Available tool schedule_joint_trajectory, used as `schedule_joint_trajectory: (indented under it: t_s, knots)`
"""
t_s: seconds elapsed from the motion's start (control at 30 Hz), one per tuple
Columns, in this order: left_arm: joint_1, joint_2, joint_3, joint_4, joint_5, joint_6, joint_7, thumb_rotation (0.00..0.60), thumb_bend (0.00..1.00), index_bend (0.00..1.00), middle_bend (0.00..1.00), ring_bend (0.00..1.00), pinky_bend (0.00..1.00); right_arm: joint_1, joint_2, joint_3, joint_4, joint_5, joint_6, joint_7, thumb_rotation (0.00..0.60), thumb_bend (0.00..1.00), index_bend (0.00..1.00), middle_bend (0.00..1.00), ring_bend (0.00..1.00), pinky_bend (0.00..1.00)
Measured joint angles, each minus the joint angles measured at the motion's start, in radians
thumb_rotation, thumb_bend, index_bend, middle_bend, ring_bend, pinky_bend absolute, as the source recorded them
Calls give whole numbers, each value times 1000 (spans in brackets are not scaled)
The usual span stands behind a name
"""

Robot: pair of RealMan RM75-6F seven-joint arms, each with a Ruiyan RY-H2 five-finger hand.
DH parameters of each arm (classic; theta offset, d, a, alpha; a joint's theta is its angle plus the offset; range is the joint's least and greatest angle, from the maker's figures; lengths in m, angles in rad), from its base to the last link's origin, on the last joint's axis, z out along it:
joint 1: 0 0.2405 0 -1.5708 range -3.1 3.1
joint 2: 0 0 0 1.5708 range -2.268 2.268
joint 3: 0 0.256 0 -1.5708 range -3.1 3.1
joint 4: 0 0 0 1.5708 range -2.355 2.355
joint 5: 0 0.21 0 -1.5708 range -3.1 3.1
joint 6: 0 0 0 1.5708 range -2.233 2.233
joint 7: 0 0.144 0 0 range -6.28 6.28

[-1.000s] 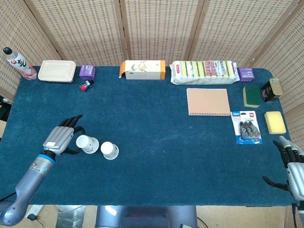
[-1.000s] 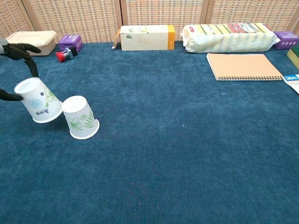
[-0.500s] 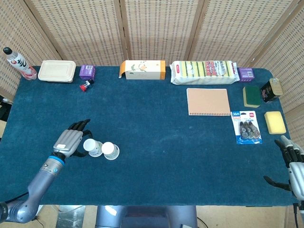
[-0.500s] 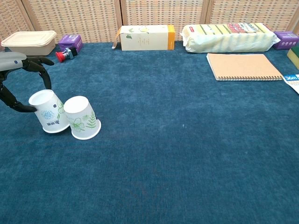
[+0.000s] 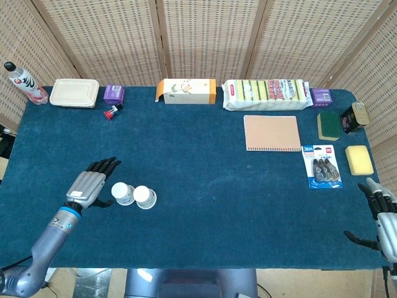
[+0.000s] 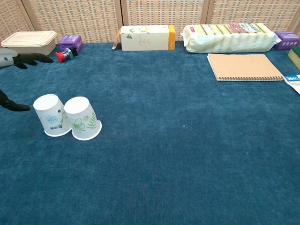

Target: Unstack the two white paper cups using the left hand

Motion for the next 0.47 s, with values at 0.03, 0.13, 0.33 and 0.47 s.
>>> schedule_joint_trajectory:
  t_s: [0.03, 0.13, 0.33, 0.47]
  knots:
    - [11, 5, 3, -1, 23, 16, -11, 600, 183, 0, 0, 0, 65, 0, 0, 1, 1, 3, 0, -1, 600, 76, 55, 0, 0, 0]
    - [59, 15, 21, 8, 111, 101, -30, 600, 172, 0, 0, 0, 65, 0, -4, 8, 7, 18, 1, -11, 600, 75, 55, 0, 0, 0]
    - [197, 8, 66, 61, 221, 323, -43, 600, 153, 0, 0, 0, 35, -11, -20, 29, 13, 58, 32, -59, 600, 76, 55, 0, 0, 0]
    - [301, 0, 93, 107, 288, 455, -91, 600, 151, 0, 0, 0, 29, -15, -30, 31, 12, 46, 48, -87, 600, 76, 55, 0, 0, 0]
